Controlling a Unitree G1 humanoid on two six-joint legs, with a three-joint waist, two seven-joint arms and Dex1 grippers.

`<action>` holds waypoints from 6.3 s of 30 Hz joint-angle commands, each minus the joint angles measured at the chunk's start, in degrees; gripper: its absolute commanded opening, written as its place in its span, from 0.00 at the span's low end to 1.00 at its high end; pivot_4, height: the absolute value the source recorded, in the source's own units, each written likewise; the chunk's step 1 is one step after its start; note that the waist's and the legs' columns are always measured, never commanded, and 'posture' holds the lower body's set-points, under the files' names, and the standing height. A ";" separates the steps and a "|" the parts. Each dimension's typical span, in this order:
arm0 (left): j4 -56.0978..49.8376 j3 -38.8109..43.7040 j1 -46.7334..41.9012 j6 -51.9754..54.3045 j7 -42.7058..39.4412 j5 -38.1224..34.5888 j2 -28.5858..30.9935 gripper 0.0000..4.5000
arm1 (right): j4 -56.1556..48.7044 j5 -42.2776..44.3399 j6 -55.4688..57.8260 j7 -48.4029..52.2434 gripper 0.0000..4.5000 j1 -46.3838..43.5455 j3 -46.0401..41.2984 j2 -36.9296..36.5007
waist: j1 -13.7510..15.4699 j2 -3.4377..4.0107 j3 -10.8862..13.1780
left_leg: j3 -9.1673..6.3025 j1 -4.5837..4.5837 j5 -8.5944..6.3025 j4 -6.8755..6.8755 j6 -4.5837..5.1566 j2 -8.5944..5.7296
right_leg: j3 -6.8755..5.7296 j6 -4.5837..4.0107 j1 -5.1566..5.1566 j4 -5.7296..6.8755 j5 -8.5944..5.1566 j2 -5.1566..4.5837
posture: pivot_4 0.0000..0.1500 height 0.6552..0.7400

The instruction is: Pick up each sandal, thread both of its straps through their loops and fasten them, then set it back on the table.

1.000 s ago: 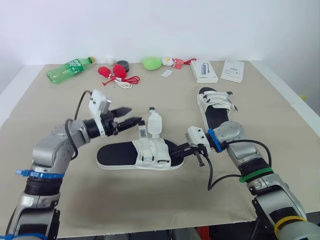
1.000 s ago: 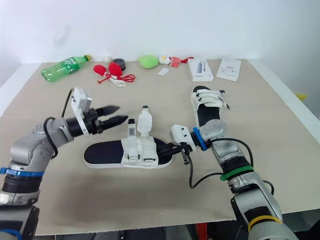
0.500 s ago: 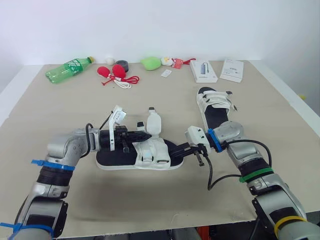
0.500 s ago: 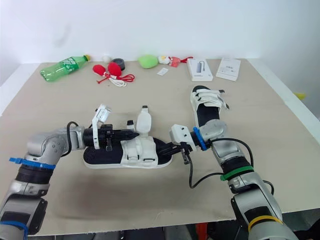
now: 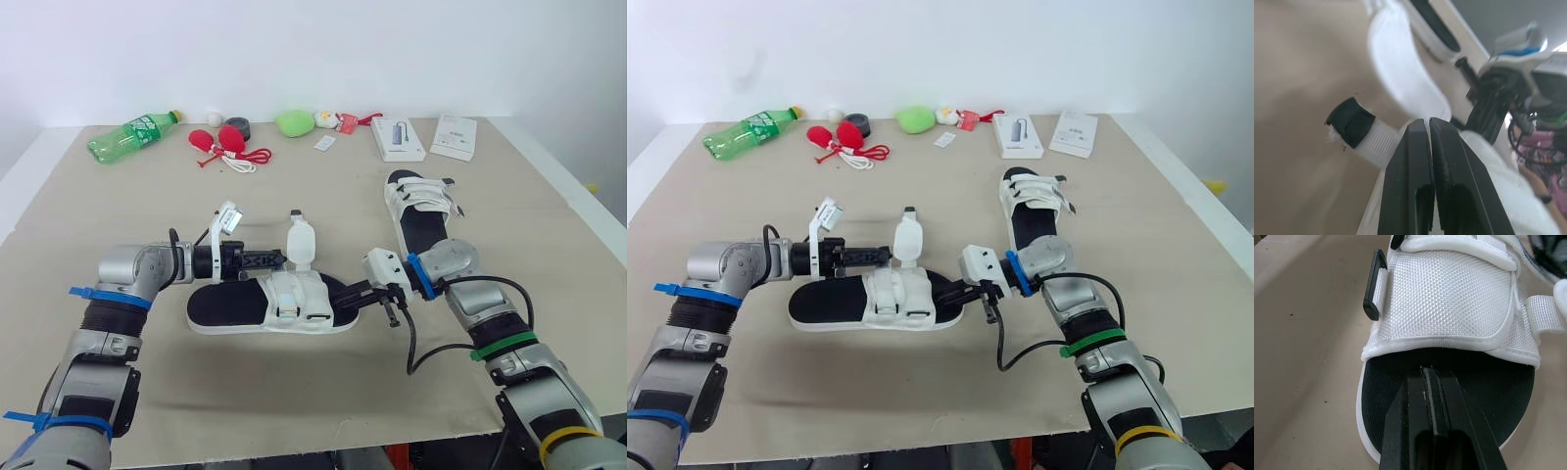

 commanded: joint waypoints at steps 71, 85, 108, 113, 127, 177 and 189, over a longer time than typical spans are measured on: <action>51.90 19.58 -30.90 -24.08 7.60 14.91 -17.82 0.10 | -0.74 -2.30 -0.54 -1.65 0.00 1.53 -0.04 -2.35 | 0.02 -0.01 0.00 | -0.49 -0.14 0.05 0.00 -0.11 -0.18 | -0.28 0.13 0.08 -0.01 -0.01 -0.01 | 1.00 1.00; 6.01 -9.03 -9.26 -97.53 -11.06 41.84 -4.82 0.01 | -0.23 -2.25 -0.81 -1.32 0.00 1.38 -0.11 -2.81 | 0.29 0.02 0.00 | -0.46 -0.08 0.10 -0.20 -0.17 -0.16 | -0.21 0.04 0.09 -0.02 0.01 -0.03 | 1.00 1.00; -6.89 -16.77 -4.55 -111.38 -4.80 40.99 6.02 0.74 | 3.96 -3.29 -3.87 0.26 0.00 -0.64 0.66 -1.25 | 0.16 0.04 -0.01 | -0.26 -0.06 0.28 0.02 0.12 -0.16 | -0.05 -0.20 0.14 0.00 0.02 -0.05 | 1.00 1.00; -13.47 -14.27 -1.14 -98.48 -6.74 34.40 11.45 0.74 | 4.68 -3.32 -4.45 0.74 0.00 -0.82 0.61 -1.45 | 0.09 0.05 -0.01 | -0.27 -0.06 0.28 0.03 0.12 -0.16 | -0.05 -0.19 0.14 0.02 0.01 -0.05 | 1.00 1.00; -45.70 -0.87 15.43 -16.55 4.47 -31.80 30.81 0.74 | 8.07 -3.64 -6.72 1.76 0.00 -2.05 1.19 0.04 | -0.08 0.01 0.03 | -0.29 -0.02 0.27 0.01 0.13 -0.03 | -0.12 -0.29 0.12 0.08 -0.06 -0.05 | 1.00 1.00; -52.23 -7.59 30.72 -17.36 10.93 2.23 13.57 0.74 | 7.18 -3.98 -5.24 2.46 0.00 -2.62 1.25 -0.18 | -0.08 -0.01 0.02 | -0.08 0.24 0.22 -0.01 0.03 -0.04 | -0.06 -0.45 0.11 -0.02 -0.02 -0.11 | 1.00 1.00; -55.95 -2.75 33.96 -16.63 5.85 0.02 18.38 0.74 | 6.02 -3.75 -4.92 2.64 0.00 -1.68 0.90 -1.33 | -0.04 -0.01 0.03 | -0.07 0.19 0.20 -0.05 0.01 -0.04 | -0.06 -0.45 0.04 -0.03 -0.05 -0.12 | 1.00 1.00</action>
